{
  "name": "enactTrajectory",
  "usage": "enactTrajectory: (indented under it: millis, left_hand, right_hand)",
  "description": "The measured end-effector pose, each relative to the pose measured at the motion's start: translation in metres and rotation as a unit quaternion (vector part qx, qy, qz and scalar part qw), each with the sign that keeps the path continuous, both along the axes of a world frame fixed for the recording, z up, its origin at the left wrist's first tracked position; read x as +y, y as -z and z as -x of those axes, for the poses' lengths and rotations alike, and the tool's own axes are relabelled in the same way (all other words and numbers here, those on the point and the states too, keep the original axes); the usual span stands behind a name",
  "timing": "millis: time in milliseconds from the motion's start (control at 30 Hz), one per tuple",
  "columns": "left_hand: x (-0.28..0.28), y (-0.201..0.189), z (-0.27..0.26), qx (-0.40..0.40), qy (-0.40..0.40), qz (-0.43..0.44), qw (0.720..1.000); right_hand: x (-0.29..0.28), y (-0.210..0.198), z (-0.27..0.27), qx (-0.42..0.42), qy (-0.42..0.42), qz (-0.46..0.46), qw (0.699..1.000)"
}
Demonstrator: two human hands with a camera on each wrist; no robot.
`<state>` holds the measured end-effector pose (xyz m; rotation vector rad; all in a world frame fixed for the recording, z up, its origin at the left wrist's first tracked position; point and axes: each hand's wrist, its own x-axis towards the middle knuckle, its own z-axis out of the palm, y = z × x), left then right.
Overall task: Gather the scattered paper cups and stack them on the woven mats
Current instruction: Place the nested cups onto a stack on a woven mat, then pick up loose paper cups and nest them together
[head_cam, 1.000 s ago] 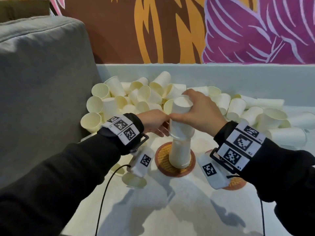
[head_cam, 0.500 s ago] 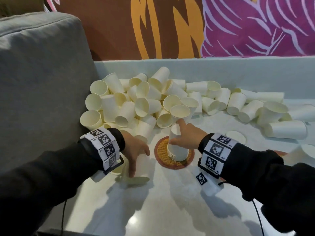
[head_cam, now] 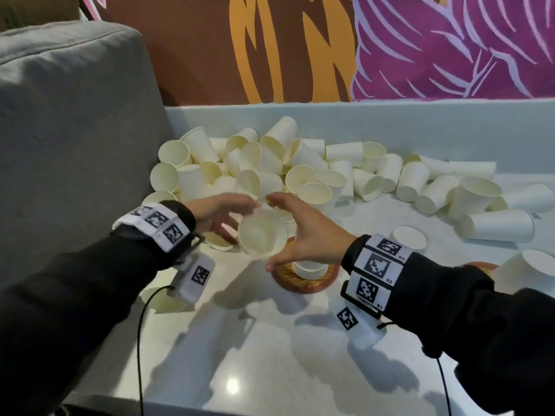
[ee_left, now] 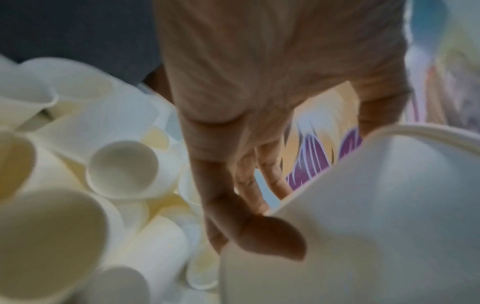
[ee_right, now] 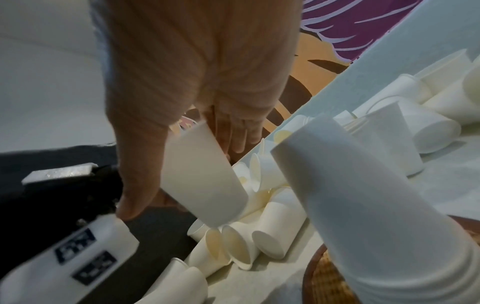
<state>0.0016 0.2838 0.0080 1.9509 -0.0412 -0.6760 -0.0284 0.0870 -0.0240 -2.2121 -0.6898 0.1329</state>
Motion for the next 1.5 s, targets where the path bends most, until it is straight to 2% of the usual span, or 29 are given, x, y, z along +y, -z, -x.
enactTrajectory:
  millis: [33,100,200,267,333,367,433,467,500,533,600,700,833,900,1033,1133,1200,1267,1300,1333,1367,1400,1433,1500]
  left_hand:
    - [0.003,-0.004,0.000,0.018,-0.037,0.073,0.996]
    - [0.002,-0.009,0.005,0.041,-0.045,0.138,0.989]
    - [0.000,-0.006,0.011,0.044,-0.032,0.107,0.993]
    - [0.007,-0.002,0.010,0.027,-0.051,0.012,0.998]
    - [0.020,0.000,0.008,-0.013,-0.082,-0.170,0.982]
    - [0.030,0.001,0.007,-0.053,-0.080,-0.290,0.952]
    - [0.047,0.004,0.010,-0.108,-0.036,-0.485,0.867]
    - [0.052,0.007,0.013,-0.098,-0.006,-0.540,0.836]
    - [0.055,0.011,0.017,-0.068,0.023,-0.572,0.817]
    - [0.057,0.016,0.022,-0.031,0.043,-0.584,0.810]
    - [0.060,0.033,0.030,0.022,0.031,-0.563,0.826]
    - [0.058,0.060,0.037,0.024,-0.019,-0.529,0.848]
    - [0.044,0.063,0.038,0.010,0.022,-0.502,0.865]
    - [0.038,0.044,0.033,-0.028,0.044,-0.473,0.879]
    - [0.020,-0.025,0.030,-0.144,0.042,-0.407,0.901]
    - [-0.006,-0.066,0.030,-0.225,0.101,-0.413,0.877]
    - [-0.028,-0.078,0.027,-0.268,0.148,-0.420,0.854]
    - [-0.047,-0.082,0.021,-0.301,0.158,-0.395,0.854]
    - [-0.053,-0.082,0.017,-0.303,0.137,-0.348,0.877]
    - [-0.061,-0.083,0.014,-0.290,0.106,-0.259,0.915]
    - [-0.070,-0.083,0.012,-0.268,0.068,-0.142,0.951]
    - [-0.079,-0.082,0.010,-0.242,0.033,-0.033,0.969]
    - [-0.092,-0.080,0.010,-0.217,0.014,0.032,0.975]
    - [-0.123,-0.072,0.009,-0.180,0.022,0.061,0.982]
  right_hand:
    - [0.002,0.000,0.000,0.012,-0.006,-0.027,1.000]
    - [0.009,0.001,-0.001,0.032,0.009,-0.092,0.995]
    - [0.019,0.002,-0.001,0.043,0.042,-0.118,0.991]
    - [0.020,0.004,-0.002,0.039,0.047,-0.099,0.993]
    - [0.019,0.005,-0.001,0.038,0.051,-0.080,0.995]
    - [0.018,0.006,-0.001,0.038,0.053,-0.072,0.995]
    - [0.017,0.008,-0.001,0.045,0.059,-0.061,0.995]
    - [0.017,0.008,-0.001,0.049,0.061,-0.055,0.995]
    - [0.017,0.009,0.000,0.055,0.063,-0.049,0.995]
    - [0.017,0.010,0.000,0.060,0.063,-0.042,0.995]
    - [0.016,0.011,0.000,0.068,0.062,-0.027,0.995]
    - [0.014,0.012,0.002,0.079,0.060,-0.011,0.995]
    - [0.008,0.011,0.003,0.095,0.049,0.014,0.994]
    - [0.006,0.008,0.005,0.101,0.044,0.021,0.994]
    - [-0.003,-0.005,0.008,0.121,0.039,0.004,0.992]
    - [-0.013,-0.023,0.007,0.114,0.046,-0.026,0.992]
    - [-0.022,-0.035,0.003,0.098,0.060,-0.032,0.993]
    - [-0.037,-0.047,-0.002,0.065,0.088,-0.022,0.994]
    - [-0.046,-0.052,-0.004,0.046,0.105,-0.015,0.993]
    - [-0.058,-0.057,-0.005,0.032,0.124,-0.017,0.992]
    - [-0.070,-0.062,-0.006,0.029,0.144,-0.039,0.988]
    - [-0.081,-0.067,-0.005,0.032,0.160,-0.076,0.984]
    - [-0.092,-0.071,-0.003,0.028,0.175,-0.113,0.978]
    - [-0.107,-0.080,0.001,-0.011,0.198,-0.149,0.969]
